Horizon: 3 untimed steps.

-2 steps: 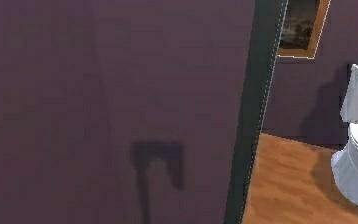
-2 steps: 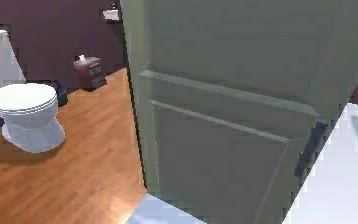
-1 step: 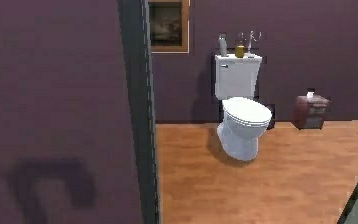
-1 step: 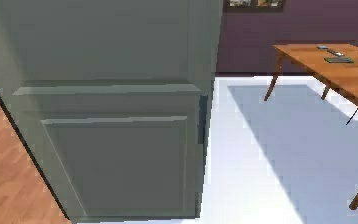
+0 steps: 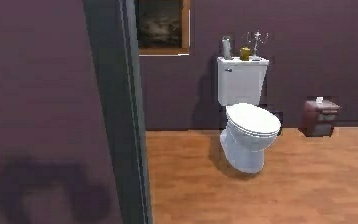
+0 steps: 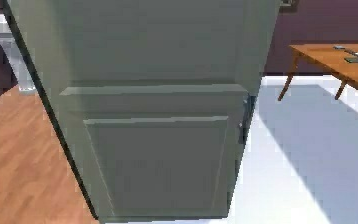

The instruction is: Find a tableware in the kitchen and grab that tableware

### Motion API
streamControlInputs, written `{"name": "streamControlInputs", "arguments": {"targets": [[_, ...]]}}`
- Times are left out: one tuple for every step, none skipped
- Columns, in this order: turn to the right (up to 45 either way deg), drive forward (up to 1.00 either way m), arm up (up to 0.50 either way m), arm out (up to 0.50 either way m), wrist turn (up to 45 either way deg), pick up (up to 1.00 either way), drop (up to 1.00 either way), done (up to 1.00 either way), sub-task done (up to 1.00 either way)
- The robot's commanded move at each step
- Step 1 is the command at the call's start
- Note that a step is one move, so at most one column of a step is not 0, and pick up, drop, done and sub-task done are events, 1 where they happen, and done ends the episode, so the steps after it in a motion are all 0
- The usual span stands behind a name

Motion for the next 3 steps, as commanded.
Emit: {"name": "streamControlInputs", "arguments": {"targets": [[45.0, 0.0, 0.0, 0.0, 0.0, 0.0, 0.0, 0.0, 0.0], [24.0, 0.0, 0.0, 0.0, 0.0, 0.0, 0.0, 0.0, 0.0], [0.0, 0.15, 0.0, 0.0, 0.0, 0.0, 0.0, 0.0, 0.0]]}}
